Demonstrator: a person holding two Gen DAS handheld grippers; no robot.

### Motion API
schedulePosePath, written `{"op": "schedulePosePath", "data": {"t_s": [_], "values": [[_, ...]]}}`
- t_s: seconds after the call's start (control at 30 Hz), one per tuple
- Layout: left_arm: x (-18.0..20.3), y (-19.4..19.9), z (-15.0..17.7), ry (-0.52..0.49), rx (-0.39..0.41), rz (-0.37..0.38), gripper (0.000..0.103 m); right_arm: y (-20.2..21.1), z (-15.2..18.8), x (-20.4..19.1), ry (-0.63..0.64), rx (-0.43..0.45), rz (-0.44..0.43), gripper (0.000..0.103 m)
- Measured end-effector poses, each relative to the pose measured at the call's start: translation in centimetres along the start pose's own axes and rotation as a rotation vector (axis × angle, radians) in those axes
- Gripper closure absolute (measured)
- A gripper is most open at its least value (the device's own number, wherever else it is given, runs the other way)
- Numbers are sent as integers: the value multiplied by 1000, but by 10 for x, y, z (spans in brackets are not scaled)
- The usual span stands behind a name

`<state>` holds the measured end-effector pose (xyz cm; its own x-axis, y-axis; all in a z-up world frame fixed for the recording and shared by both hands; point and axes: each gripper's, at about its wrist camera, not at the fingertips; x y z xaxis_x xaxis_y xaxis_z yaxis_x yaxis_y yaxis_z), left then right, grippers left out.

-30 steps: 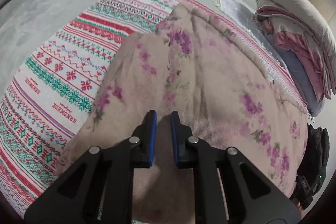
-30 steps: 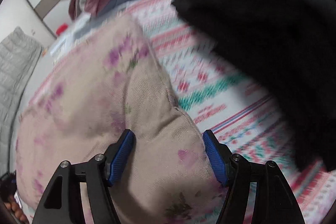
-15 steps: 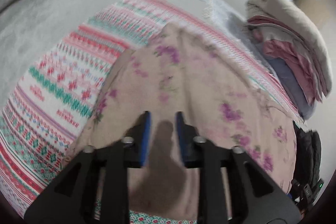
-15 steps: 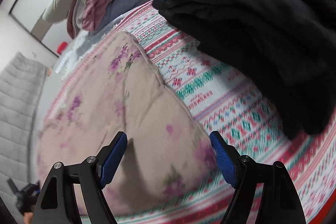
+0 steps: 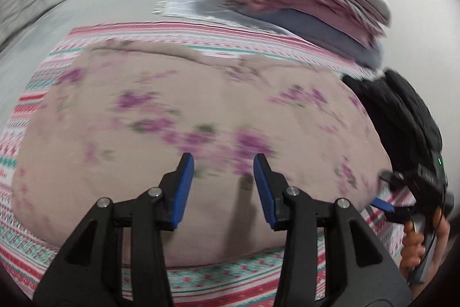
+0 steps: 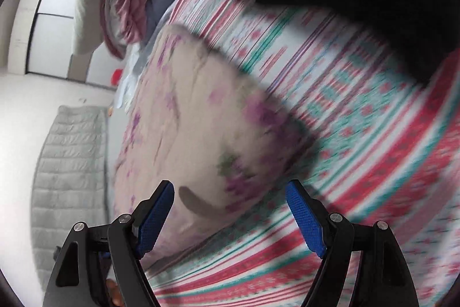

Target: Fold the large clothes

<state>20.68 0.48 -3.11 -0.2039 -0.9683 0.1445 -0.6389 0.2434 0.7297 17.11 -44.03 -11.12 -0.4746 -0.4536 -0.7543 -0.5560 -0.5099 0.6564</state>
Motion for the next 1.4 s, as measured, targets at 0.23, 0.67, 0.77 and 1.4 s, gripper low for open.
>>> {"op": "schedulePosePath", "data": {"t_s": [0.23,0.67,0.77,1.4], "values": [[26,-2,6,-74,14,16,47,-32,-1,-2,-95,-15,-45,20],[40,-40,19,-170,-116,-78,33,-53,-1,-15,-142,68,-36,12],[42,-39,21,-177,-113,-90,33,-55,0,-18,-149,91,-33,12],[48,-42,21,-186,-97,-129,33,-35,20,-55,3,228,-51,50]]}}
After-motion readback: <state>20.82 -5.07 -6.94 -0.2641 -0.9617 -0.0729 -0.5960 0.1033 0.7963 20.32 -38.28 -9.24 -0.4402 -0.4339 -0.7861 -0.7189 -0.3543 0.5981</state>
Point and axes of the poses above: each gripper's, at about its wrist camera, not at the fingertips, and y roughly against the way its jaws point, x to its right, z to its underside, and after that the axes turned 7 degrees about -y, right-handed
